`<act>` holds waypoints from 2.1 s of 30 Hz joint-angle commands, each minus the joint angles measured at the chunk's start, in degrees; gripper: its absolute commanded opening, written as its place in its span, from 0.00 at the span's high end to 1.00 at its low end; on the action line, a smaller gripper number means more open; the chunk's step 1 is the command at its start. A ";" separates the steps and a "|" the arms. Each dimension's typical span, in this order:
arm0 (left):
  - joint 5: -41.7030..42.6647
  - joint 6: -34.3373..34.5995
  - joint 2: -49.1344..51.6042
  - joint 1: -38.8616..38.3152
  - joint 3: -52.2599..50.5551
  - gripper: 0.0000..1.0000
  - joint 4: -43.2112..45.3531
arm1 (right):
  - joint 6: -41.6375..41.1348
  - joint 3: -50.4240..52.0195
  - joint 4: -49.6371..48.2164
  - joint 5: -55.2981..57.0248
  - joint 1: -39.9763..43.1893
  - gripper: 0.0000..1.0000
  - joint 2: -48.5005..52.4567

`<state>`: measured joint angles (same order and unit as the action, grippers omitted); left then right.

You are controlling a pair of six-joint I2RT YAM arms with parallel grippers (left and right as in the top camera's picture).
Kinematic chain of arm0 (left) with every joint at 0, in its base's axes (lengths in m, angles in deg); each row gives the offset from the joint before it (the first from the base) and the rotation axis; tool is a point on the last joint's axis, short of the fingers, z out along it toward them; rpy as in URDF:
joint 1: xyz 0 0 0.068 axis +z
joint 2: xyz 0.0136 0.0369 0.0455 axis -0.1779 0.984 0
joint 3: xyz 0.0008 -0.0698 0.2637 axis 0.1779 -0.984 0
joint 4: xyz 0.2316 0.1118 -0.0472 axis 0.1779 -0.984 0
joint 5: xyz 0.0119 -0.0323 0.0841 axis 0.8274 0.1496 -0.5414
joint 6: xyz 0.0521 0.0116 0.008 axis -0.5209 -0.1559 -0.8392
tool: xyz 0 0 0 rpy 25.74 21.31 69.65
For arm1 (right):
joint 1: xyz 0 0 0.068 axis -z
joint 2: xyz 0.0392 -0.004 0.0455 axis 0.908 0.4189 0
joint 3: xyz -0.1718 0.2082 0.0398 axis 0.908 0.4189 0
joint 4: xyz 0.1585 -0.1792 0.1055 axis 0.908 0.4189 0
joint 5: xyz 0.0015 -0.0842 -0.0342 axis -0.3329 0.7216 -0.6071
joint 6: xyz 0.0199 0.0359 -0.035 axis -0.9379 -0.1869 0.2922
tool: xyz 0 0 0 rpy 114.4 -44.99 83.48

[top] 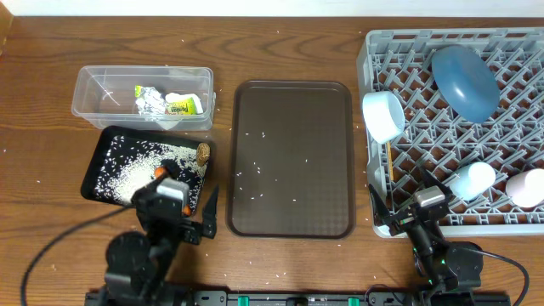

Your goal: Sort waste into correct bins and load items into the dishwasher rack

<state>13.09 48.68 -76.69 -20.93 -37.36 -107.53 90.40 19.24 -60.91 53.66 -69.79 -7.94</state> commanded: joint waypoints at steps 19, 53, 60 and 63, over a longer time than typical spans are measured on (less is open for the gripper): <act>-1.53 -0.76 -10.71 -0.22 -23.26 0.02 18.01 | -0.74 0.09 0.20 -0.44 0.48 0.01 -0.35; -1.73 -0.79 -10.45 -0.02 -25.33 0.02 22.56 | -0.74 0.09 0.20 -0.44 0.48 0.01 -0.35; -1.73 -0.79 -10.45 -0.02 -25.33 0.02 22.56 | -0.74 0.09 0.20 -0.44 0.48 0.01 -0.35; -1.73 -0.79 -10.45 -0.02 -25.33 0.02 22.56 | -0.74 0.09 0.20 -0.44 0.48 0.01 -0.35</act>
<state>10.95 48.66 -86.90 -20.93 -61.93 -82.81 90.38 19.24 -60.89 53.64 -69.79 -7.96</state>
